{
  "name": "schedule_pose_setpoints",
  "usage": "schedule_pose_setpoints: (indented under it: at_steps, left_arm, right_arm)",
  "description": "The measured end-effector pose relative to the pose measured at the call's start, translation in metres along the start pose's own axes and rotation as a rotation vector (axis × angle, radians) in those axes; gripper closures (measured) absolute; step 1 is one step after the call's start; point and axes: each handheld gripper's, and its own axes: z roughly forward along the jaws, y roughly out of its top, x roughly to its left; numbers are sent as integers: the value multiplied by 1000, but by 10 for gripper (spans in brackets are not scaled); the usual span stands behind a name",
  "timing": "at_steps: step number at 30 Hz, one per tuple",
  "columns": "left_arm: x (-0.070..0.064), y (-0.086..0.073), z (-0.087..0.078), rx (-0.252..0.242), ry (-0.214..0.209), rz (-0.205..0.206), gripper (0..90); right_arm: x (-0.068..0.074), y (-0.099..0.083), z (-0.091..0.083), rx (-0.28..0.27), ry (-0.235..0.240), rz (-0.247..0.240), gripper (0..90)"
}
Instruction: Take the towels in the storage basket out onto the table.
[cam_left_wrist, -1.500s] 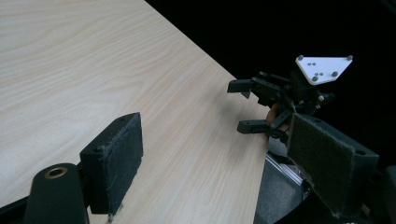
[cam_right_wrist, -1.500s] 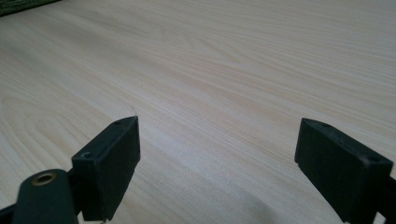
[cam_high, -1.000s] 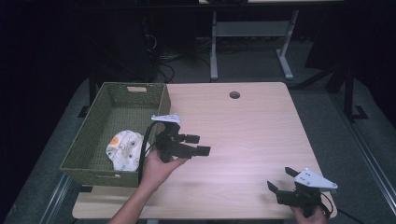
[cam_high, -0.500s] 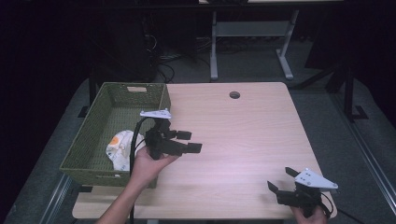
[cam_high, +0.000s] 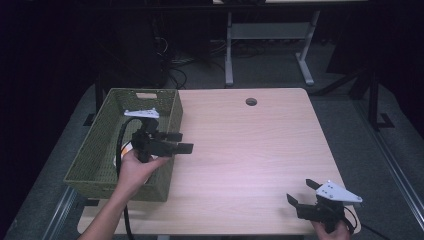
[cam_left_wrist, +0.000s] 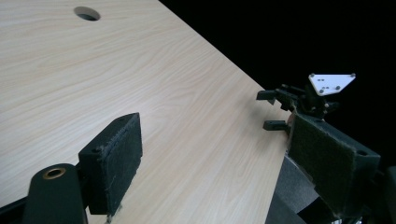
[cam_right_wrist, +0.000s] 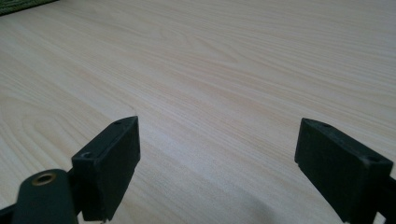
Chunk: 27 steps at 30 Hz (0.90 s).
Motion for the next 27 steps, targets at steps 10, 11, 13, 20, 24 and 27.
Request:
schedule_pose_setpoints:
  at_steps: [10,11,13,20,24,27]
  left_arm:
    - [28,-9,-21,-5,50,-71,175]
    - [31,-9,-22,-6,61,-74,175]
    - [35,-10,-26,-4,80,-83,175]
    - [53,-17,-41,27,190,-108,175]
    - [62,-21,-47,29,197,-138,174]
    - [69,-24,-51,40,226,-154,175]
  right_arm:
    - [0,0,2,10,1,-5,137]
    - [0,0,2,9,1,-4,137]
    - [0,0,2,7,1,-2,137]
    - [0,0,2,7,2,-3,137]
    - [0,0,1,8,2,-1,137]
    - [0,0,1,9,2,1,137]
